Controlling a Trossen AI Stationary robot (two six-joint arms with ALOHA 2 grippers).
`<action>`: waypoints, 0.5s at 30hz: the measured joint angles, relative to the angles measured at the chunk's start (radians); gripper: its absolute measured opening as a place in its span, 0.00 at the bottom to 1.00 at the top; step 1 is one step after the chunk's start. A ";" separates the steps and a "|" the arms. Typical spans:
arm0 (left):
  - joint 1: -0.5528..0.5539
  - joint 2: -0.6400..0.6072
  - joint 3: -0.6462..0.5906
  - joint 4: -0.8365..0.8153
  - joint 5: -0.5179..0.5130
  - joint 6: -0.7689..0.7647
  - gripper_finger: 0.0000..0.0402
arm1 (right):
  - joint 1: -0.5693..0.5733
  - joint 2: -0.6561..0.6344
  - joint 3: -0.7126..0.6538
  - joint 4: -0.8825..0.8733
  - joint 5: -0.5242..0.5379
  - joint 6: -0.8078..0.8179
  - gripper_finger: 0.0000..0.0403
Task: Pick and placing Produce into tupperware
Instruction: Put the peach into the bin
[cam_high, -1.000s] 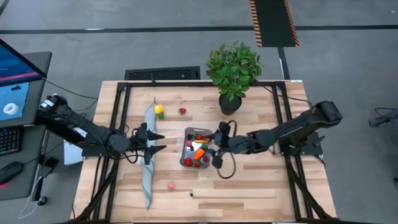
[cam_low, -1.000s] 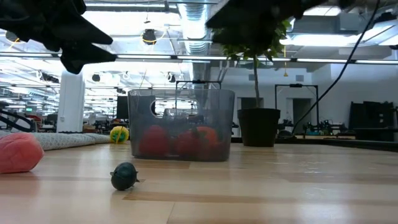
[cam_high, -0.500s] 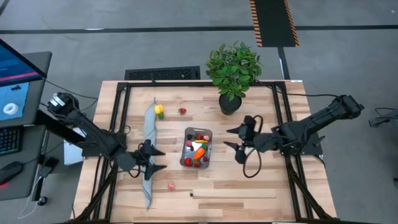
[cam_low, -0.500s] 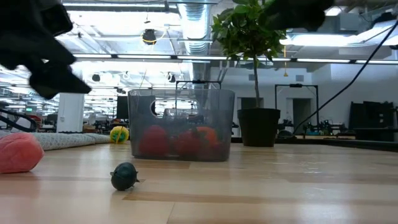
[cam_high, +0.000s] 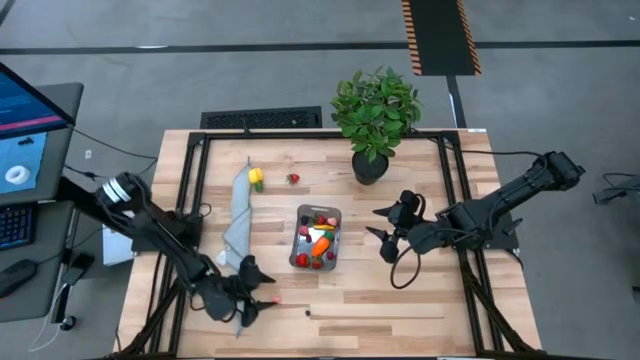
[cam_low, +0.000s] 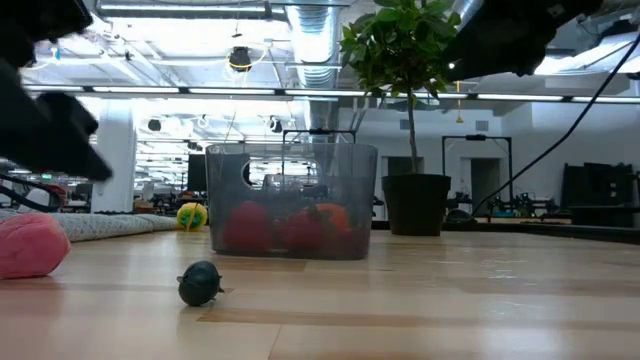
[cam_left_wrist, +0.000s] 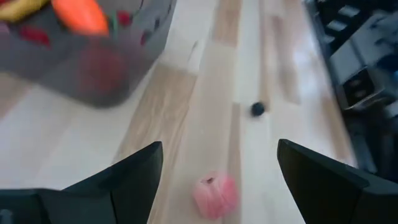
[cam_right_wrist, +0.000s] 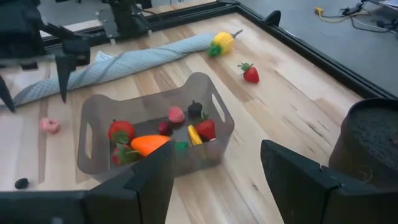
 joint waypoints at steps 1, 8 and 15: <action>0.001 0.027 0.009 -0.006 0.007 -0.015 0.76 | 0.000 0.000 0.000 0.000 0.000 0.000 0.65; 0.001 0.145 0.059 -0.009 0.077 -0.102 0.76 | 0.000 0.000 0.000 0.000 0.000 0.001 0.65; 0.001 0.165 0.072 -0.030 0.114 -0.116 0.76 | 0.000 0.000 0.000 0.005 0.000 0.013 0.65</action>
